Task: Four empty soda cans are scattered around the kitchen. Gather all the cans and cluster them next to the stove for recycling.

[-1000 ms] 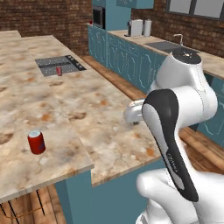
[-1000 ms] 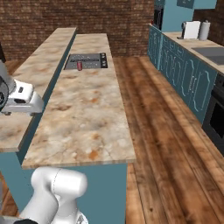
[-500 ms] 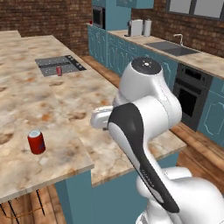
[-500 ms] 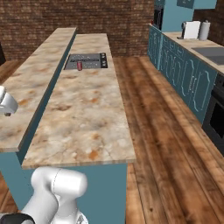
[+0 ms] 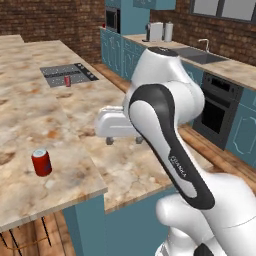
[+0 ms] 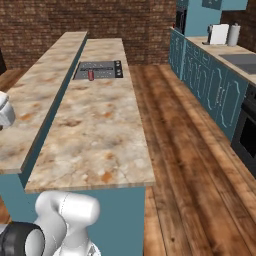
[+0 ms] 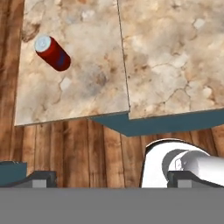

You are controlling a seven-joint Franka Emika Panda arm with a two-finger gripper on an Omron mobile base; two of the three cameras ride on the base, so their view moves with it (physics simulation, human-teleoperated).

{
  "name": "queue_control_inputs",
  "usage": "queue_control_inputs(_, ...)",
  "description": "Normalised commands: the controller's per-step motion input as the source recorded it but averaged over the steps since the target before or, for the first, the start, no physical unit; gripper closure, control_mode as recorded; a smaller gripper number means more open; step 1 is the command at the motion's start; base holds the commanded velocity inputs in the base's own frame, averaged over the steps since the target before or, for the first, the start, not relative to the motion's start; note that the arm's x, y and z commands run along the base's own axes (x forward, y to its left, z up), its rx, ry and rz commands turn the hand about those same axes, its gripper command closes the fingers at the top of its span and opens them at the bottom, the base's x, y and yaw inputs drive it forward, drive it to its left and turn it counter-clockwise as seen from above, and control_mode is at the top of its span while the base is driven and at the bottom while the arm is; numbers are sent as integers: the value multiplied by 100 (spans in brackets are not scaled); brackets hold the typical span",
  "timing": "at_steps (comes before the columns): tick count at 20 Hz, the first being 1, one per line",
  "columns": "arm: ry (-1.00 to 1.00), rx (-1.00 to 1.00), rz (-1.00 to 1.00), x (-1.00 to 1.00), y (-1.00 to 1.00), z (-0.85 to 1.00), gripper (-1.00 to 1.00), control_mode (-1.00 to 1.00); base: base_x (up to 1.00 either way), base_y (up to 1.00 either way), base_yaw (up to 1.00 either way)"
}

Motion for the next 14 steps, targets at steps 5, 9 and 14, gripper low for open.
queue_control_inputs(5,-2,-4,24,-2,57,-49,-100,-100,0,0,0)
queue_control_inputs(9,-18,-4,20,-3,39,-35,-100,-100,0,0,0)
queue_control_inputs(14,-5,1,18,0,15,22,-100,-100,0,0,0)
